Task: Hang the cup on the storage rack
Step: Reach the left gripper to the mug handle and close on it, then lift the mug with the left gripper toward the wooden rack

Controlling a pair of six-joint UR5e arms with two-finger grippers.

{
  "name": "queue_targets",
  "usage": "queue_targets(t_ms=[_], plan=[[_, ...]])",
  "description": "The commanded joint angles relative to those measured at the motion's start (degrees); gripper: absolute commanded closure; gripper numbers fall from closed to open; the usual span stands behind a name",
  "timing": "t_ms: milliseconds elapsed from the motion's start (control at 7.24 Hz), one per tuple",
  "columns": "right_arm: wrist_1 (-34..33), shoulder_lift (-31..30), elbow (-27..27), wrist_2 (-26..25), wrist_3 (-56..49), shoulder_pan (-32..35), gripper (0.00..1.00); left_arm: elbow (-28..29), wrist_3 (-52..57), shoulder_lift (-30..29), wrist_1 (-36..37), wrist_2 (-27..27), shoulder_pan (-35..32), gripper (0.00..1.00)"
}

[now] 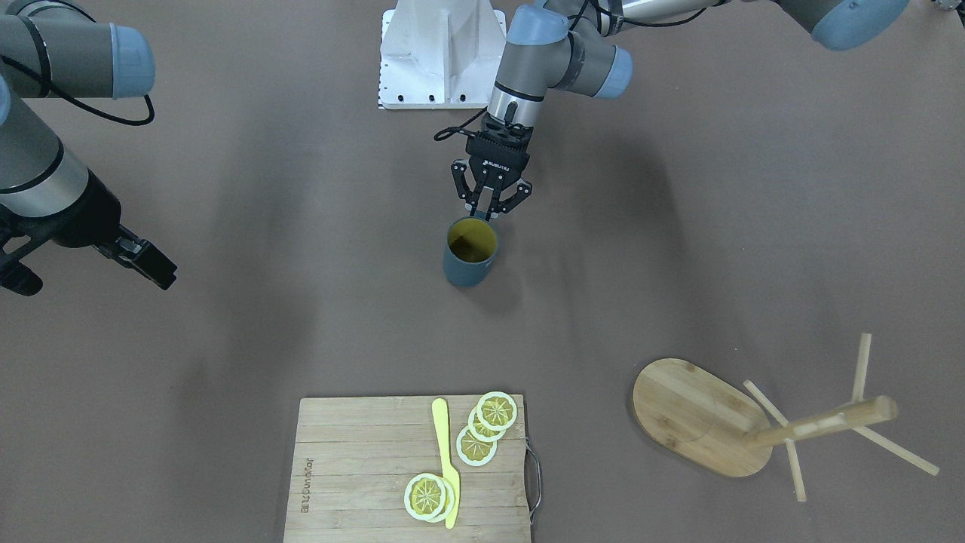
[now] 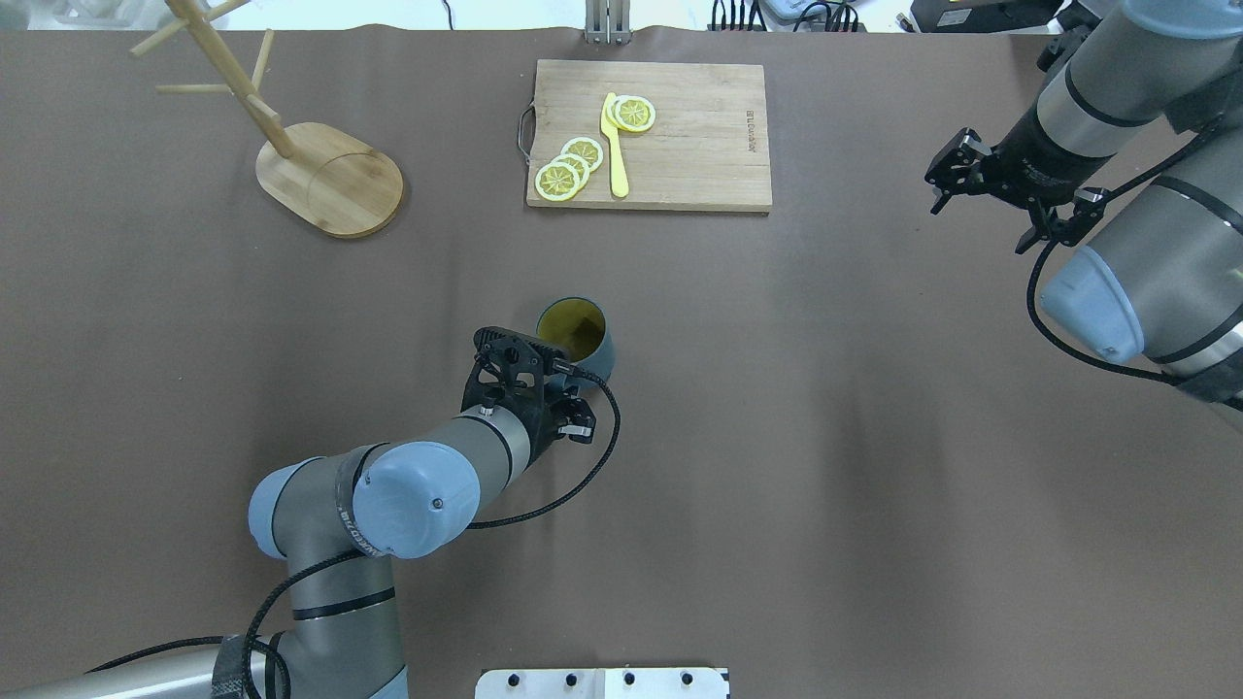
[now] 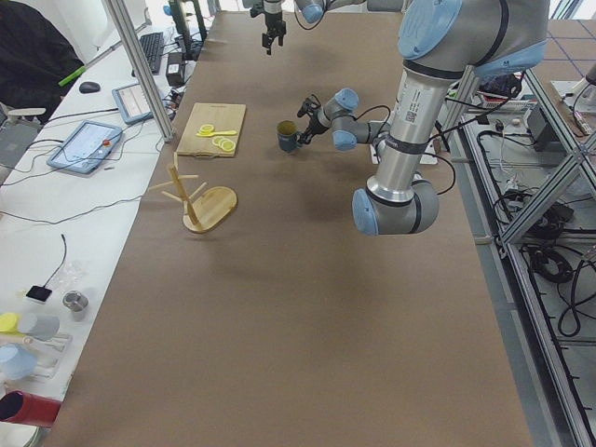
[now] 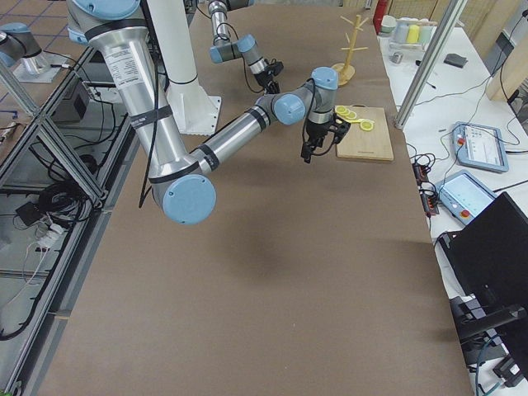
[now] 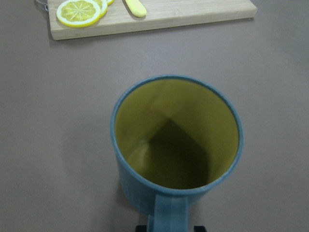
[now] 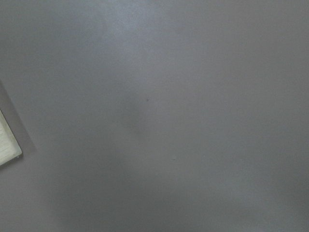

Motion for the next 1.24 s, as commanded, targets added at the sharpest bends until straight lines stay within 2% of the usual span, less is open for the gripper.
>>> queue_targets(t_ms=[0,414,828,1105], plan=[[0.0,-0.1,0.1,0.0,0.2,0.0,0.0,-0.4,-0.2,0.0,-0.4,0.0,-0.6,1.0],[0.1,0.0,0.1,0.0,0.2,0.0,0.0,-8.3,-0.3,0.4,-0.4,-1.8,-4.6,1.0],[0.1,0.1,0.3,-0.2,0.2,0.0,0.0,-11.0,-1.7,1.9,-0.5,-19.7,-17.6,1.0],[0.1,0.3,0.5,-0.4,1.0,-0.3,0.0,-11.0,-6.2,3.6,-0.6,-34.0,-28.5,1.0]])
